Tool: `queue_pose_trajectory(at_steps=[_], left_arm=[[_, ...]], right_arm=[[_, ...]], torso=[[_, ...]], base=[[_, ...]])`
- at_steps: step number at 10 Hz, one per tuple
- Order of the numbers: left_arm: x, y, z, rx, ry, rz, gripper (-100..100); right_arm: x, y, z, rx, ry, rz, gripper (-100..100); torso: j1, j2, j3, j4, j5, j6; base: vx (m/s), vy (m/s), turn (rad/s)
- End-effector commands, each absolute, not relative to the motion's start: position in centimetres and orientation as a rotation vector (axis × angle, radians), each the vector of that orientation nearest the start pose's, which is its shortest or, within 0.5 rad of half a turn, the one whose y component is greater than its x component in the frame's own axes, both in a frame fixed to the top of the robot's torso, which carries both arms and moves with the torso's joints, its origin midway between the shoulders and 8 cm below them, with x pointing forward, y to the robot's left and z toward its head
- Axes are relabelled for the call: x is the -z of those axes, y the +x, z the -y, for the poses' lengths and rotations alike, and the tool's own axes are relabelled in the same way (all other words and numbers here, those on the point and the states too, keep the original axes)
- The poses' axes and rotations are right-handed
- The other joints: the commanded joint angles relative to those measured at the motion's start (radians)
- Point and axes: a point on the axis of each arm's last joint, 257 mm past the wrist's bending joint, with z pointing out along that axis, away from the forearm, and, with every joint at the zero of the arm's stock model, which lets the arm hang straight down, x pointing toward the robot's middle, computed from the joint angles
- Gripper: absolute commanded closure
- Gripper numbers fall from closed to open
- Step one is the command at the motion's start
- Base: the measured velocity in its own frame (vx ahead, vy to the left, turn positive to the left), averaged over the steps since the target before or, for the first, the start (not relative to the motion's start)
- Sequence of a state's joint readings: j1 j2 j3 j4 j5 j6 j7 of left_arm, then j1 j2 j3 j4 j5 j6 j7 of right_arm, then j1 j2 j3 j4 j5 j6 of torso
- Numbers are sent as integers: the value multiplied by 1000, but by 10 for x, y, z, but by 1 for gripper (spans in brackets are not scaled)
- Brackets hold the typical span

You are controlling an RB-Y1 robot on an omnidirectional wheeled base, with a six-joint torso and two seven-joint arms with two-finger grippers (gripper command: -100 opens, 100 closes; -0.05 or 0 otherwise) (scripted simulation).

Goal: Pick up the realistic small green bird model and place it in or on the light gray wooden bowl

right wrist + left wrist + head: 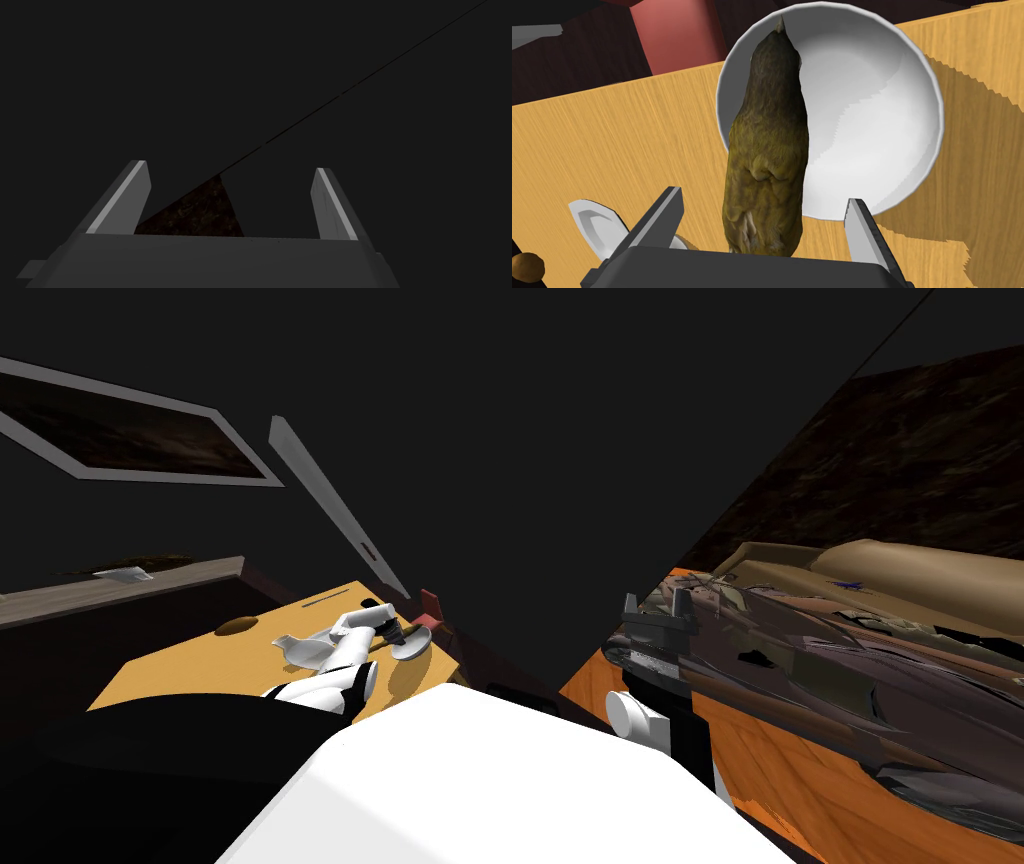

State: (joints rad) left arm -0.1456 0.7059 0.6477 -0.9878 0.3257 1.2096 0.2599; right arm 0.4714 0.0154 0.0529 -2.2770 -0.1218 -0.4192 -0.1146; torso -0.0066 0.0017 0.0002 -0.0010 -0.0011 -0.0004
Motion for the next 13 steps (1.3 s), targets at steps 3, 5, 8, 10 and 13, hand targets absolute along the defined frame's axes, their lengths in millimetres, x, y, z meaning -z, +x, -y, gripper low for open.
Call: queue_pose_trajectory(at_steps=[3,5,8,10,13], left_arm=[[378,277,-687,108,-2662,-749,0],[363,277,-691,108,-2666,-743,-100],[339,276,-697,106,-2672,-734,-100],[329,275,-699,106,-2674,-731,-100],[331,276,-699,106,-2673,-732,0]], right_arm=[[-16,361,274,-1537,842,-530,0],[-16,361,274,-1537,842,-530,0],[-16,361,274,-1537,842,-530,0],[-16,361,274,-1537,842,-530,0],[-16,361,274,-1537,842,-530,0]], torso=[[0,0,0,0,0,0],[0,0,0,0,0,0],[-1,1,1,0,0,0],[-1,1,1,0,0,0],[0,0,0,0,0,0]], base=[[0,0,0],[-7,-4,-22],[-14,-7,-24],[-9,-6,-17],[0,0,0]])
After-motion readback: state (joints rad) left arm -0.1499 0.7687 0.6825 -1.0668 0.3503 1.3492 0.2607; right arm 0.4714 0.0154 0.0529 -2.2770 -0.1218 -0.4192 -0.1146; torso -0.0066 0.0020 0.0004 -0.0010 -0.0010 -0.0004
